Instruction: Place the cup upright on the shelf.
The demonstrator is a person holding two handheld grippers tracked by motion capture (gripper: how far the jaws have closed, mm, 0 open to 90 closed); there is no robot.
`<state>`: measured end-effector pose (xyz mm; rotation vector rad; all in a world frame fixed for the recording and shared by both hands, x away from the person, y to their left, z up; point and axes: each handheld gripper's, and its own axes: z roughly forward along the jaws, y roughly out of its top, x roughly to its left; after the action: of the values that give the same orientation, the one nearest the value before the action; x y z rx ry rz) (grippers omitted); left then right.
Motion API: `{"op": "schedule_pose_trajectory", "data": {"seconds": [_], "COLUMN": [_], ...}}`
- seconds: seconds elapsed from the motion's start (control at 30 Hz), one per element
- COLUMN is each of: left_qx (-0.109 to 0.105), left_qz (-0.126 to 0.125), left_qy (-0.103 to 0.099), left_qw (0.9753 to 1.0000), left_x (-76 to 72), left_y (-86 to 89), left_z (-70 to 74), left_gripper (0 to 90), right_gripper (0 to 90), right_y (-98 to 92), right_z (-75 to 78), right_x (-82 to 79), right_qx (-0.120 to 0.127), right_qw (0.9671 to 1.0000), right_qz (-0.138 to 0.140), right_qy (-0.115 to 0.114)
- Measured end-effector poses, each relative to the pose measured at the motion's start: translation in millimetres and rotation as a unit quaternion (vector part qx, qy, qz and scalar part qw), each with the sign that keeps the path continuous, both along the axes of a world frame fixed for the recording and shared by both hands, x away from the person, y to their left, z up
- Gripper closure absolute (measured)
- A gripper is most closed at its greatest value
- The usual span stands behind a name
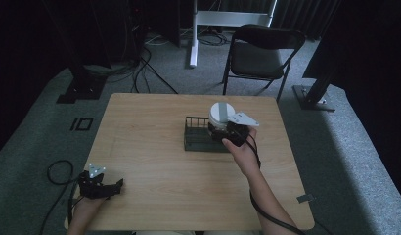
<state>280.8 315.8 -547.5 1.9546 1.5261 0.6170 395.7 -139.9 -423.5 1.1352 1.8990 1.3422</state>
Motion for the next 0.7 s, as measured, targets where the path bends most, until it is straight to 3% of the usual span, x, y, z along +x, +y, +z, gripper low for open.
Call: {"op": "schedule_pose_trajectory", "data": {"seconds": [0.3,0.7], "left_qx": [0.0,0.0], "left_qz": [0.0,0.0], "left_qy": [0.0,0.0], "left_qw": [1.0,1.0], "left_x": [0.0,0.0], "left_y": [0.0,0.1], "left_z": [0.0,0.0], "left_gripper": [0.6,0.6], "right_gripper": [18.5,18.5], "right_y": [6.7,12.6], "right_z": [-2.7,-27.7], "right_x": [20.0,39.0], "right_qx": [-0.01,-0.017], "right_qw": [0.9987,0.9954], "right_qz": [-0.046,-0.071], "right_qy": [0.019,0.063]}}
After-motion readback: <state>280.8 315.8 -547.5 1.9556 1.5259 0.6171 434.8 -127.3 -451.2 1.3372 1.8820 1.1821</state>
